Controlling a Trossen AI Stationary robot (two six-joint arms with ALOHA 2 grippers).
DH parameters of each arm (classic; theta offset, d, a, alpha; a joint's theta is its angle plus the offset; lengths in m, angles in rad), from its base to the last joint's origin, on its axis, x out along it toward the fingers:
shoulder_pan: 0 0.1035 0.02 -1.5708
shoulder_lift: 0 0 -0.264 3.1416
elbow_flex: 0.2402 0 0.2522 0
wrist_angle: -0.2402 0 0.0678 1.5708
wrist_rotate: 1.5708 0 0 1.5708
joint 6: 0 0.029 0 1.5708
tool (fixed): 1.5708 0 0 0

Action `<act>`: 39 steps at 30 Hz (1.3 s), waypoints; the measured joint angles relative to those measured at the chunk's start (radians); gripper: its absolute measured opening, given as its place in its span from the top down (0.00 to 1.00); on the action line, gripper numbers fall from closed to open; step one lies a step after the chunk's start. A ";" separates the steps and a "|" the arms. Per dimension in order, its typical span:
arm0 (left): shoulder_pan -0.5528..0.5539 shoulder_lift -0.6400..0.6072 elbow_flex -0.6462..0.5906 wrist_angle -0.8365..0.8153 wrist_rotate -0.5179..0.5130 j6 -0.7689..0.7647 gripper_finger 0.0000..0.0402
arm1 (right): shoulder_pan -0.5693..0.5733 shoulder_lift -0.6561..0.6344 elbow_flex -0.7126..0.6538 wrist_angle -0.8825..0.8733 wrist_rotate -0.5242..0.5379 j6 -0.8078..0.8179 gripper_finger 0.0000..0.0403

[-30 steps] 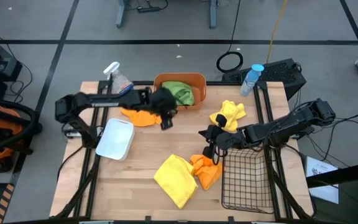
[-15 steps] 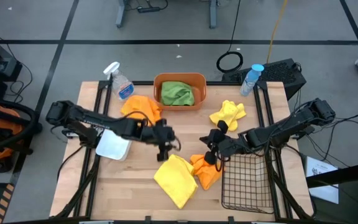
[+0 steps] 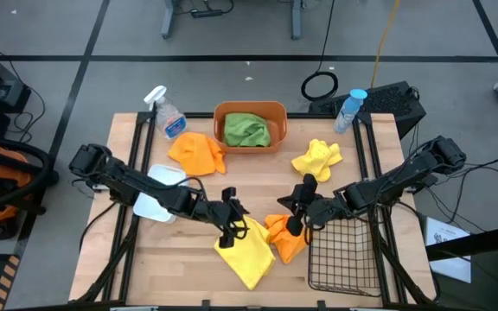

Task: Sort microfiber towel by color & place in baskets
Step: Put the bottom yellow microfiber cloth into the black wire basket

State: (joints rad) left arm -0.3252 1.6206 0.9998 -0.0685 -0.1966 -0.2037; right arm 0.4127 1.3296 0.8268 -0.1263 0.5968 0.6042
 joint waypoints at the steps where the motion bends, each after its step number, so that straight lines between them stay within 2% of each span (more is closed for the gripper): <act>1: -0.007 0.016 -0.002 0.007 -0.001 0.001 0.38 | 0.007 0.000 0.000 0.005 0.000 0.008 1.00; 10: -0.031 0.125 -0.002 0.071 -0.001 0.027 0.34 | 0.062 0.000 0.000 0.047 -0.003 0.017 1.00; 16: -0.028 0.174 -0.001 0.079 -0.003 0.061 0.34 | 0.068 0.000 0.000 0.048 -0.077 0.060 1.00; 22: -0.018 0.230 -0.001 0.109 -0.003 0.084 0.34 | 0.090 0.008 0.000 0.056 -0.076 0.114 1.00; 26: -0.005 0.281 -0.001 0.103 0.005 0.081 0.35 | 0.115 0.041 0.000 0.135 -0.076 0.118 1.00; 33: -0.003 0.322 0.003 0.121 0.009 0.055 0.49 | 0.150 0.098 0.000 0.260 -0.100 0.118 1.00; 39: -0.009 0.324 0.003 0.115 0.003 0.059 0.74 | 0.162 0.133 0.033 0.284 -0.102 0.109 1.00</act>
State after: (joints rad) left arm -0.3339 1.9442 1.0027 0.0462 -0.1937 -0.1452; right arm 0.5746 1.4623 0.8603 0.1579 0.4952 0.7133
